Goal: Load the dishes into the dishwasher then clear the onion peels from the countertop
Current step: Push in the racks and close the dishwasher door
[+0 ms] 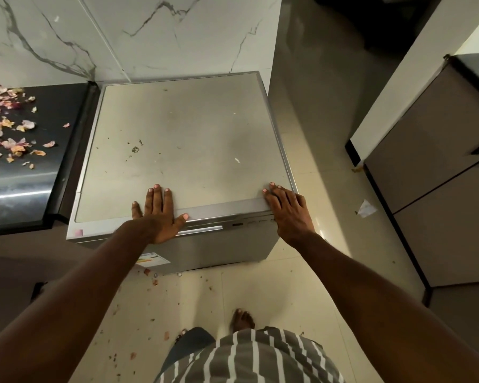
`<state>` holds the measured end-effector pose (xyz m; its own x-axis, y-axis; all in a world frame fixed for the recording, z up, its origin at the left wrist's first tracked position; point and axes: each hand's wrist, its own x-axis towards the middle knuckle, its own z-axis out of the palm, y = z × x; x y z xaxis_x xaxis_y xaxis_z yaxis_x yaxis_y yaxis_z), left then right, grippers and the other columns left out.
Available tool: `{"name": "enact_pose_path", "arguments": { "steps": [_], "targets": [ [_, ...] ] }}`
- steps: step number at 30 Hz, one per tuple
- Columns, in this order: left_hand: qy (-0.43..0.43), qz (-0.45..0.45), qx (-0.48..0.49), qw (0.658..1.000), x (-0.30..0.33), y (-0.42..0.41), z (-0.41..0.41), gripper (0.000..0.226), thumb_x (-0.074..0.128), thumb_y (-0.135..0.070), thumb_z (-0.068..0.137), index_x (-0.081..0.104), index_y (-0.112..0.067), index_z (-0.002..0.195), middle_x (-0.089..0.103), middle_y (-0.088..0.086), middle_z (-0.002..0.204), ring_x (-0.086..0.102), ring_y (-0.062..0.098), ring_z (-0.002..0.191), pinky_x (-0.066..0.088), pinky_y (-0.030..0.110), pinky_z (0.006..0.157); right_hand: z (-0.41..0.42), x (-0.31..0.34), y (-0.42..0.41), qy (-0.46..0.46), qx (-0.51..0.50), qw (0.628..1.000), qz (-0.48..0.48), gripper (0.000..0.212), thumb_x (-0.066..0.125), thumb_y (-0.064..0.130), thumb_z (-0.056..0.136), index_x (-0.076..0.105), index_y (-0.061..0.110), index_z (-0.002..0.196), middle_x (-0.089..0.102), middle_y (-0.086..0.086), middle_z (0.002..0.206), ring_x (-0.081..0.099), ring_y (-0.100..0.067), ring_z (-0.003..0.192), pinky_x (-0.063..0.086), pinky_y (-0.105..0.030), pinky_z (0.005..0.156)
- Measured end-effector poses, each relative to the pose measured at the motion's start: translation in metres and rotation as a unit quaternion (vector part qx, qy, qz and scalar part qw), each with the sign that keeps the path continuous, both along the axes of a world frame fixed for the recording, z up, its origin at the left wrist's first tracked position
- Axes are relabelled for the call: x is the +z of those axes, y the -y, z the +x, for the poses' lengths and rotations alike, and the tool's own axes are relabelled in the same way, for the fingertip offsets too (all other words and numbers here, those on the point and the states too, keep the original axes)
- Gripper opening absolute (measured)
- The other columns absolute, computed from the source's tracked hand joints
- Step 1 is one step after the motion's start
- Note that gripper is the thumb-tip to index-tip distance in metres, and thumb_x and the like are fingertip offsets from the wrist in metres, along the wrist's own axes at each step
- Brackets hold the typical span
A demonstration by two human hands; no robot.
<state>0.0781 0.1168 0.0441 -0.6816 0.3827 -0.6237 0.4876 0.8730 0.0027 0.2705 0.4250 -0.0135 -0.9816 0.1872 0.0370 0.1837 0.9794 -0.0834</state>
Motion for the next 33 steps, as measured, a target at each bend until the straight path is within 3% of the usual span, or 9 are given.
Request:
{"name": "enact_pose_path", "arguments": {
  "steps": [7,14,23,25,28,33],
  "targets": [
    [0.01,0.0,0.004,1.0,-0.001,0.0,-0.002,0.093,0.012,-0.074,0.099,-0.033,-0.016,0.156,-0.047,0.011,0.158,-0.039,0.027,0.149,-0.01,0.061,0.124,0.003,-0.007,0.003,-0.037,-0.012,0.999,-0.029,0.099,0.074,-0.01,0.059,0.044,0.012,0.151,0.045,-0.008,0.156,0.043,-0.03,0.139,0.032,-0.04,0.111],
    [0.01,0.02,0.009,1.0,0.002,0.0,0.001,0.093,0.014,-0.074,0.099,-0.031,-0.017,0.157,-0.045,0.01,0.159,-0.038,0.025,0.15,-0.012,0.061,0.124,0.004,-0.007,0.007,-0.045,-0.022,0.999,-0.004,0.089,0.069,-0.007,0.069,0.044,0.01,0.153,0.04,-0.012,0.158,0.04,-0.032,0.14,0.034,-0.043,0.11],
    [-0.003,0.029,0.001,1.0,-0.003,0.003,-0.002,0.094,0.014,-0.075,0.099,-0.031,-0.016,0.157,-0.044,0.01,0.16,-0.037,0.026,0.15,-0.012,0.061,0.124,0.005,-0.004,0.012,-0.024,-0.029,0.999,-0.011,0.101,0.08,-0.004,0.067,0.036,0.011,0.156,0.036,-0.012,0.161,0.037,-0.033,0.145,0.032,-0.045,0.114],
    [-0.01,0.034,-0.003,0.999,-0.006,0.004,-0.002,0.093,0.014,-0.074,0.1,-0.031,-0.016,0.157,-0.043,0.011,0.16,-0.037,0.027,0.151,-0.011,0.061,0.124,0.005,-0.004,0.013,-0.032,-0.027,0.999,-0.027,0.102,0.086,0.006,0.067,0.035,0.012,0.156,0.036,-0.012,0.161,0.037,-0.032,0.145,0.031,-0.044,0.115],
    [-0.031,0.042,-0.011,0.999,-0.011,0.006,-0.003,0.093,0.012,-0.074,0.099,-0.03,-0.015,0.157,-0.041,0.012,0.162,-0.035,0.029,0.151,-0.01,0.061,0.124,0.004,-0.005,0.013,-0.037,-0.03,0.998,-0.038,0.111,0.094,0.039,0.061,0.037,0.013,0.153,0.037,-0.011,0.159,0.037,-0.033,0.144,0.037,-0.048,0.113],
    [-0.063,0.061,-0.051,0.995,-0.017,0.014,-0.004,0.095,0.013,-0.077,0.097,-0.03,-0.017,0.157,-0.039,0.012,0.163,-0.033,0.03,0.152,-0.006,0.062,0.124,-0.009,0.007,0.021,-0.073,-0.054,0.996,-0.016,0.088,0.071,0.076,0.068,0.053,0.015,0.129,0.051,-0.008,0.139,0.05,-0.033,0.121,0.04,-0.047,0.103]
  ]
}}
